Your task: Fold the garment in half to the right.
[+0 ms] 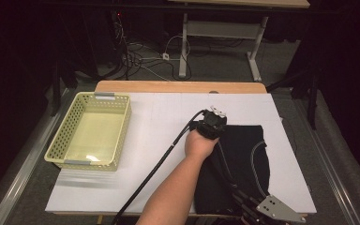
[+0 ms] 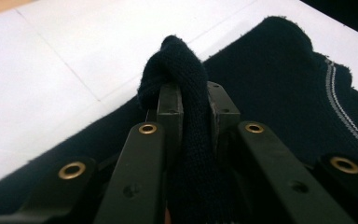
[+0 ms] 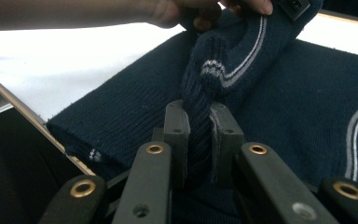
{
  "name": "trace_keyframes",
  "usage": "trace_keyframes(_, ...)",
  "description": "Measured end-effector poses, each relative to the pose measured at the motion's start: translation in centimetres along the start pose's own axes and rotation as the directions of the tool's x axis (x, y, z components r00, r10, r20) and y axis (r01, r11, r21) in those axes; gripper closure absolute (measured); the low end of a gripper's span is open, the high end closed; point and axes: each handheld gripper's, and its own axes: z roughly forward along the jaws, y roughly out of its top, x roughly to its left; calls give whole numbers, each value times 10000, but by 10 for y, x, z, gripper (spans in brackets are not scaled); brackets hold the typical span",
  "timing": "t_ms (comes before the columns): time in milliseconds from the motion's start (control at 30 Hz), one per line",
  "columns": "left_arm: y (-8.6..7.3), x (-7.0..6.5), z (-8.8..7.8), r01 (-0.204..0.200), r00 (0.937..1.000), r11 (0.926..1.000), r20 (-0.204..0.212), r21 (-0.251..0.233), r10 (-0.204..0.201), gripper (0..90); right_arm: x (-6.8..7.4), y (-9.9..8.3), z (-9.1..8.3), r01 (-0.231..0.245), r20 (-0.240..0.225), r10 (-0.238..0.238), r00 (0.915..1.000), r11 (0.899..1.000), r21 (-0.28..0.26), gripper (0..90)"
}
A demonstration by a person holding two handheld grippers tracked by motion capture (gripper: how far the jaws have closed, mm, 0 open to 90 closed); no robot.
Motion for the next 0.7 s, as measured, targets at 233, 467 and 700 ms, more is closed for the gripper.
trace_keyframes(233,-5,-1,9,-172,9999,9997,-3,176,172,771,-3,-9,0,-273,-40,273,9996,9996,-39,804)
trace_keyframes(467,-11,0,14,50,10000,9999,29,122,-50,742,-3,-9,1,-221,-43,221,9997,9997,-44,804)
trace_keyframes(700,-12,5,7,336,9992,9993,208,-154,-332,550,-4,-8,5,-212,-165,211,9996,9997,-72,804)
